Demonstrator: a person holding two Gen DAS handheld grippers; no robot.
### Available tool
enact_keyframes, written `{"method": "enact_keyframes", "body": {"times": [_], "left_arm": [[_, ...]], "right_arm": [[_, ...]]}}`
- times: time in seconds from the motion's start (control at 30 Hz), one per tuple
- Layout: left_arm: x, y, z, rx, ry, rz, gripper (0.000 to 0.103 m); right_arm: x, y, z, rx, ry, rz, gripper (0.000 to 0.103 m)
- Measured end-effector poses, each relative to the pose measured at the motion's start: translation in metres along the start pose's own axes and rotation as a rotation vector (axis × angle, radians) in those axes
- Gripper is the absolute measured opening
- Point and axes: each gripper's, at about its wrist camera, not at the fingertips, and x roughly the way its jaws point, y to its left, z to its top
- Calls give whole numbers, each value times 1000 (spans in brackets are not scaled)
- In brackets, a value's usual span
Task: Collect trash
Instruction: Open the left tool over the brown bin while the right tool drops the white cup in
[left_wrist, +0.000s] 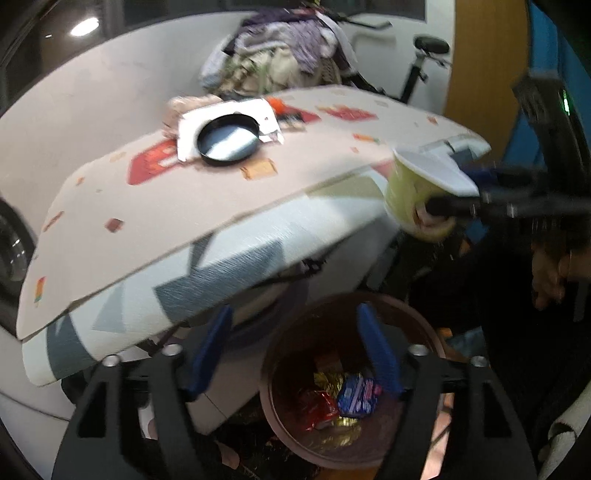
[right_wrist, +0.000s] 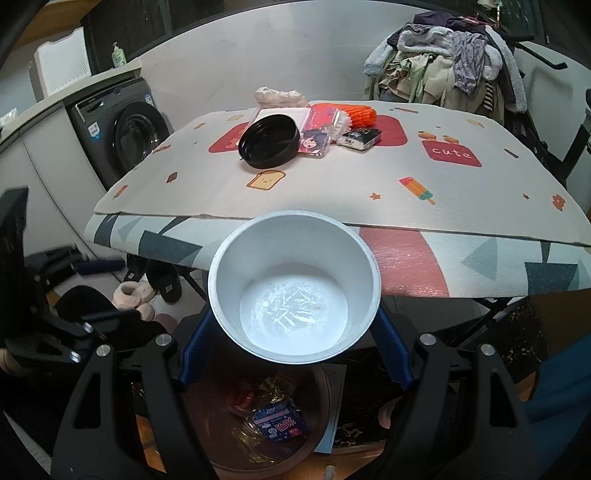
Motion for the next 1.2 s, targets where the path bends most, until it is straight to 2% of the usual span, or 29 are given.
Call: {"method": "enact_keyframes", "body": {"times": [0.07,0.23,0.57,1.0,1.07,1.1,1.2], "left_arm": [[-8,7,1,-35,-37,13,81],[-16,20,2,-104,-74,28,88],[-16,36,1,-178,-69,48,91],[-13,44,-3,-210,-49,57,92],[-12,43,-2,-208,-46,58,93],[-12,43,-3,-207,-45,59,93],[-11,43,-2,-208,-44,60,94]], "right_arm": [[2,4,-1,-18,7,4,76],[10,22,-5,-107,42,9,76],[33,53,-19,-267,144,6,76],[45,54,-22,-270,197,-12,78],[48,55,-23,-277,211,-29,84],[49,56,-23,-281,214,-44,92],[48,54,-22,-277,202,-57,96]]}}
